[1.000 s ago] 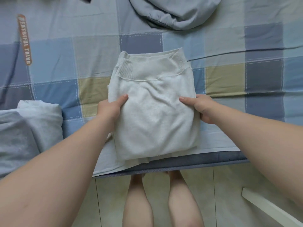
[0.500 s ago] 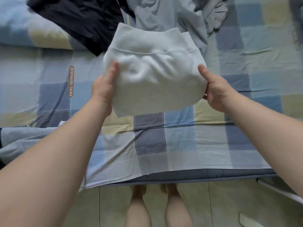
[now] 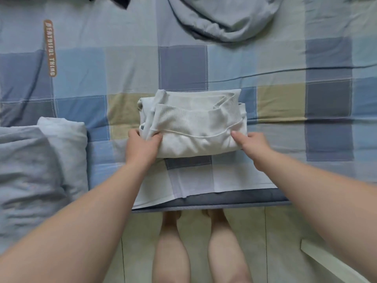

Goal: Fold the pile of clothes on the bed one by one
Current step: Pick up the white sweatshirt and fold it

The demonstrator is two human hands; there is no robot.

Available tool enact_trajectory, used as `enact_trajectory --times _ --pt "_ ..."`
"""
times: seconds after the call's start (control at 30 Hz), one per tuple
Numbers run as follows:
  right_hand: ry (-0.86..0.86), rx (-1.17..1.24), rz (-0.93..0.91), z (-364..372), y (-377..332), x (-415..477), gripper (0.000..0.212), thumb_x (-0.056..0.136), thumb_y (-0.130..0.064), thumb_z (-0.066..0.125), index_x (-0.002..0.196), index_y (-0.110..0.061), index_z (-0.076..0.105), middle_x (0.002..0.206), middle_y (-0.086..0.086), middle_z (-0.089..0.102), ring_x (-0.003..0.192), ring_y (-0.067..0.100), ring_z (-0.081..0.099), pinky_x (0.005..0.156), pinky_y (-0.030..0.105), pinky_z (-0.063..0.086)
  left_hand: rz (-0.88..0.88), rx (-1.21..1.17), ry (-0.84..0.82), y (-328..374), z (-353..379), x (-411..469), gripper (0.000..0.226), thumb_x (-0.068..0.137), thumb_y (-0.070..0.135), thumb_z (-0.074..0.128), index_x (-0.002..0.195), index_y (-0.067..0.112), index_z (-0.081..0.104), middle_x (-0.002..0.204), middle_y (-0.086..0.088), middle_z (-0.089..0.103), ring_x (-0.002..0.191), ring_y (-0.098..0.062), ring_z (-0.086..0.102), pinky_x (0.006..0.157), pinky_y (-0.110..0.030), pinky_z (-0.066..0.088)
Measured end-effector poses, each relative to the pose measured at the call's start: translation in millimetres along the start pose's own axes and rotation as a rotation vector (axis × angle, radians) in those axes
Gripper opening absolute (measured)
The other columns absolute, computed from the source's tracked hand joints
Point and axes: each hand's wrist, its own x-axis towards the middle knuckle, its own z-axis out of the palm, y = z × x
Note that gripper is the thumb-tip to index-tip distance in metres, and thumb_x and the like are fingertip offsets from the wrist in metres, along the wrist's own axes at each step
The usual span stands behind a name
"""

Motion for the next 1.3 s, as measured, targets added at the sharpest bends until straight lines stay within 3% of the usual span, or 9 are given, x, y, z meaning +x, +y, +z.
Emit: enact_trajectory --times 0.13,0.23,0.33,0.4,0.47,0.57,0.7,0.93,1.3 --pt "0.057 -0.036 -0.08 -4.6 -11.7 -11.5 0.037 0.095 -0.04 0.065 0.074 -0.013 0.052 0.076 0.0 0.053 0.069 0.018 0.047 0.059 0.032 0.034 0.544 0.51 0.286 11.7 -5.1 -17.7 0.082 0.08 0.044 0.073 0.15 0.025 0.034 0.156 -0.006 0.034 0.142 -0.033 0.031 0.112 -0.051 0.027" --pt "0.089 -0.084 -0.084 -9.6 -15.0 -13.9 0.031 0.097 -0.037 0.063 0.082 -0.012 0.052 0.077 0.001 0.051 0.076 0.022 0.048 0.061 0.034 0.033 0.974 0.771 0.12 25.4 1.1 -19.7 0.074 0.084 0.051 0.068 0.15 0.036 0.038 0.166 -0.004 0.021 0.151 -0.032 0.017 0.119 -0.052 0.017" --pt "0.198 -0.223 -0.168 -7.8 -17.6 -13.1 0.028 0.095 -0.033 0.063 0.114 -0.014 0.057 0.11 0.001 0.061 0.112 0.027 0.057 0.084 0.034 0.041 0.875 1.008 -0.161 31.6 11.9 -3.0 0.07 0.096 0.064 0.045 0.157 0.046 0.016 0.17 -0.001 -0.004 0.156 -0.028 -0.006 0.123 -0.055 -0.001" --pt "0.32 -0.473 -0.382 -0.7 -18.3 -16.0 0.057 0.094 -0.032 0.061 0.145 -0.018 0.041 0.151 0.004 0.041 0.142 0.025 0.036 0.11 0.043 0.029 0.762 1.048 -0.24 30.9 17.9 13.5 0.071 0.097 0.067 0.037 0.157 0.048 0.003 0.169 0.001 -0.012 0.155 -0.023 -0.013 0.123 -0.056 -0.005" --pt "0.389 -0.744 -0.716 11.8 -20.7 -21.3 0.072 0.09 -0.035 0.054 0.156 -0.023 0.028 0.166 0.004 0.018 0.153 0.024 0.015 0.12 0.051 0.01 0.758 1.055 -0.232 32.4 24.0 27.1 0.072 0.097 0.069 0.034 0.157 0.048 0.0 0.169 0.001 -0.014 0.155 -0.021 -0.014 0.122 -0.056 -0.006" --pt "0.262 -1.043 -0.957 38.6 -16.8 -6.6 0.074 0.088 -0.044 0.041 0.158 -0.025 0.026 0.168 0.005 0.012 0.155 0.029 0.009 0.121 0.057 0.003 0.783 1.034 -0.182 35.4 31.0 39.1 0.07 0.098 0.068 0.029 0.158 0.046 0.0 0.169 0.003 -0.012 0.155 -0.02 -0.015 0.121 -0.055 -0.008" --pt "0.222 -1.244 -0.887 67.0 -3.0 39.4 0.073 0.095 -0.052 0.027 0.161 -0.023 0.018 0.169 0.006 0.003 0.156 0.024 0.0 0.123 0.058 0.002 0.828 0.994 -0.117 24.8 39.6 51.8 0.067 0.099 0.067 0.022 0.158 0.046 -0.003 0.169 0.005 -0.01 0.155 -0.018 -0.013 0.122 -0.055 -0.008" --pt "0.345 -1.118 -1.037 85.1 19.3 94.4 0.083 0.09 -0.051 0.037 0.16 -0.013 0.011 0.167 0.015 0.008 0.155 0.031 0.005 0.121 0.062 0.008 1.011 0.868 0.185 -13.4 71.7 85.7 0.069 0.093 0.061 0.032 0.158 0.039 0.021 0.169 0.0 0.013 0.155 -0.022 0.009 0.123 -0.055 0.0" --pt "0.386 -1.023 -1.121 83.8 21.8 95.3 0.085 0.086 -0.049 0.045 0.158 -0.011 0.018 0.165 0.019 0.017 0.153 0.034 0.012 0.12 0.064 0.013 1.047 0.834 0.216 -18.3 72.9 90.0 0.07 0.092 0.058 0.034 0.157 0.037 0.023 0.168 -0.001 0.016 0.155 -0.023 0.013 0.122 -0.058 0.006"
